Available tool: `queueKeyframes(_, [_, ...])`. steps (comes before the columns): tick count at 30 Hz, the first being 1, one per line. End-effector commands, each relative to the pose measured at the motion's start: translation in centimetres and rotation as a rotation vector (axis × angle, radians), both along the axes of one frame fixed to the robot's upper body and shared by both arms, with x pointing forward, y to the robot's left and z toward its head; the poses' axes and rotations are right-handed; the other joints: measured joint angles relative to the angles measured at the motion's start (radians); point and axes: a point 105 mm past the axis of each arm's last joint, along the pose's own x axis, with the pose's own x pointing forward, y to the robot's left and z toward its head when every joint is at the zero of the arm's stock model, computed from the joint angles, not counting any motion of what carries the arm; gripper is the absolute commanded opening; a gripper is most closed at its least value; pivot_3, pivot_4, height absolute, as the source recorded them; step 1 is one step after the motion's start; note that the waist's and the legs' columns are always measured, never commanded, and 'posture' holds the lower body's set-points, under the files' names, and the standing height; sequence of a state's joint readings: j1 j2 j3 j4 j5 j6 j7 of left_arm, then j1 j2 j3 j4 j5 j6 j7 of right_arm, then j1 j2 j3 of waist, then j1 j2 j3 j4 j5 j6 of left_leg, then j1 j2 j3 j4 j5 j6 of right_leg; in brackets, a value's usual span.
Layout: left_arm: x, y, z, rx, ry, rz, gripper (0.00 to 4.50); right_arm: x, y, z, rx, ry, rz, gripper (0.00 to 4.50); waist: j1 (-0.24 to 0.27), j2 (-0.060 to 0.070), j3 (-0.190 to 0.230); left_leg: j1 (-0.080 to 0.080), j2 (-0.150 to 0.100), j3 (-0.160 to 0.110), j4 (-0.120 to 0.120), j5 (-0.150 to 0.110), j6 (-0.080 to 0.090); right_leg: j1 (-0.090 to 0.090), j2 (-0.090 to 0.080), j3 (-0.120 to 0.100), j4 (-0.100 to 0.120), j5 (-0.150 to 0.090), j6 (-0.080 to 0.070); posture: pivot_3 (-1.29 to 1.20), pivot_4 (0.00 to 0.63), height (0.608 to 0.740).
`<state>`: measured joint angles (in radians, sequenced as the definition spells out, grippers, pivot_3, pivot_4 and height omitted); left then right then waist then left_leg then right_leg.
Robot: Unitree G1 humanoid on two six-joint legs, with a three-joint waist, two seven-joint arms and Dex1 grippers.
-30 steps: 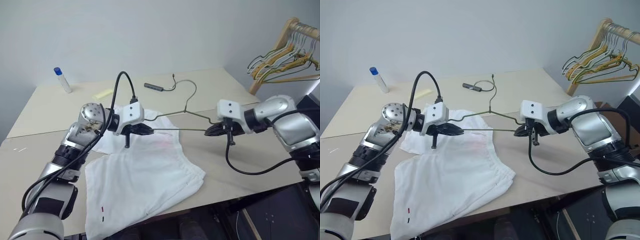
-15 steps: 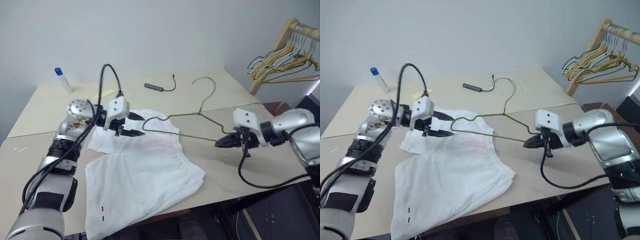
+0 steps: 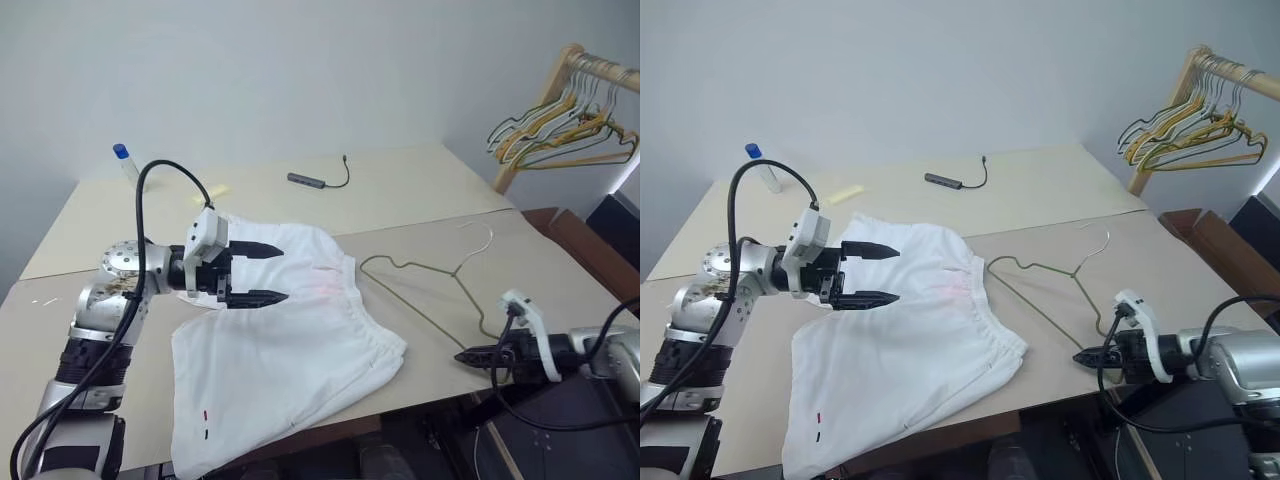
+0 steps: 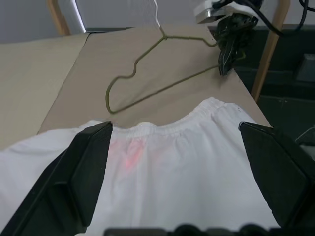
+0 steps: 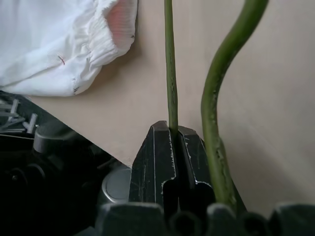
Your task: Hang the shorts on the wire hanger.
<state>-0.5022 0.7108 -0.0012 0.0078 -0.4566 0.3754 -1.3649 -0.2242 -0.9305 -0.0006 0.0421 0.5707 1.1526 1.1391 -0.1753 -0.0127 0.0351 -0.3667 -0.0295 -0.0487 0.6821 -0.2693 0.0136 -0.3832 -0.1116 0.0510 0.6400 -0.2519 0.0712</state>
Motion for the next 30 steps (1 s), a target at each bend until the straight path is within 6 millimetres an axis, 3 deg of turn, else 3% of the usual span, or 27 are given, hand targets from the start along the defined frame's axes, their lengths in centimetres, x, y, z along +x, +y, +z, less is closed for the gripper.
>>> queueKeyframes(1, [-0.1, 0.0, 1.2, -0.003, -0.048, 0.004, 4.47, 1.4, 0.3, -0.1, -0.003, 0.022, -0.017, 0.00, -0.001, 0.001, -0.001, 0.000, -0.001, 0.000, 0.000, 0.000, 0.001, 0.000, 0.000, 0.000, 0.000, 0.000, 0.000, -0.15, 0.000, 0.740])
queueKeyframes(6, [-0.6, 0.1, 1.3, 0.001, -0.051, 0.010, 4.47, 2.2, 0.0, -0.6, -0.002, 0.051, -0.048, 0.00, 0.008, 0.001, -0.001, -0.003, -0.003, -0.001, 0.000, -0.001, 0.001, -0.004, -0.001, 0.000, 0.001, 0.000, 0.001, -0.12, 0.000, 0.740])
queueKeyframes(17, [-1.2, 0.7, 1.1, 0.019, -0.050, 0.037, 4.47, 1.4, -1.7, 0.0, 0.003, 0.080, -0.062, 0.00, 0.053, 0.001, -0.001, -0.002, -0.005, -0.001, 0.000, -0.001, 0.002, -0.003, -0.002, 0.000, 0.000, -0.001, 0.002, -0.09, 0.000, 0.740])
queueKeyframes(24, [-1.1, 0.7, 1.2, 0.022, -0.057, 0.036, 4.47, 0.9, -0.1, 1.1, 0.063, 0.094, 0.044, 0.00, 0.056, 0.001, -0.001, -0.003, -0.005, 0.000, 0.000, -0.002, 0.003, -0.003, -0.002, 0.000, 0.000, -0.001, 0.002, -0.09, 0.000, 0.740])
queueKeyframes(30, [-1.2, 1.1, 1.3, 0.025, -0.060, 0.048, 4.47, 1.1, -0.3, 2.3, 0.103, 0.073, 0.057, 0.00, 0.060, 0.001, -0.001, -0.002, -0.005, 0.000, 0.000, -0.002, 0.003, -0.003, -0.002, 0.000, 0.000, -0.001, 0.002, -0.07, 0.000, 0.740])
